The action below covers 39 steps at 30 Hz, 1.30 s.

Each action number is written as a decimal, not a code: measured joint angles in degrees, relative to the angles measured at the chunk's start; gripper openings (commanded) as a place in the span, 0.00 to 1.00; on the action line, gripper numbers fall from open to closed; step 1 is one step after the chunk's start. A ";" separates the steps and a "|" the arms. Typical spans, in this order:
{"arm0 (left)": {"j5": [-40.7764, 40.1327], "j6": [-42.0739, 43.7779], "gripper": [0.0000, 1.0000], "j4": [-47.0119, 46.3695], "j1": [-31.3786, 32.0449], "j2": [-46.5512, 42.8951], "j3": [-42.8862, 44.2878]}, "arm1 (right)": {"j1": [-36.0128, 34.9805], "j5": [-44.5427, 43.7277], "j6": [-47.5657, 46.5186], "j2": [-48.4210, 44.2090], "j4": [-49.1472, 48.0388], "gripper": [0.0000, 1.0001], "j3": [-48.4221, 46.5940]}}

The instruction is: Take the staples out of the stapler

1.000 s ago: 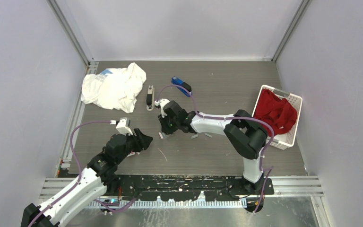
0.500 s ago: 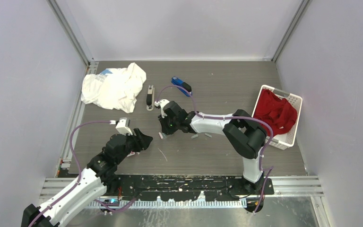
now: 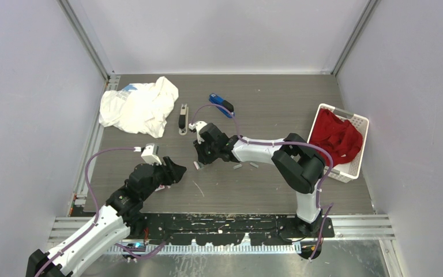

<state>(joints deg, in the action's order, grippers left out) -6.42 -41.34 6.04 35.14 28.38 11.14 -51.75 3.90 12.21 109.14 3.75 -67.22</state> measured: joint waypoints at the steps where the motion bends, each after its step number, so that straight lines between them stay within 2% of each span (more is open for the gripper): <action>1: 0.00 -0.02 0.52 0.00 0.00 0.00 0.00 | 0.02 0.00 -0.02 0.00 0.09 0.15 -0.04; 39: 0.00 0.02 0.52 0.00 0.00 0.00 0.00 | 1.51 2.95 0.24 0.00 0.22 0.15 -0.07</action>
<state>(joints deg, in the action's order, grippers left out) -6.42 -41.32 6.04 35.14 28.38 11.14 -50.24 6.85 12.45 109.14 3.97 -67.29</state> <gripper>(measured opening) 0.525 0.214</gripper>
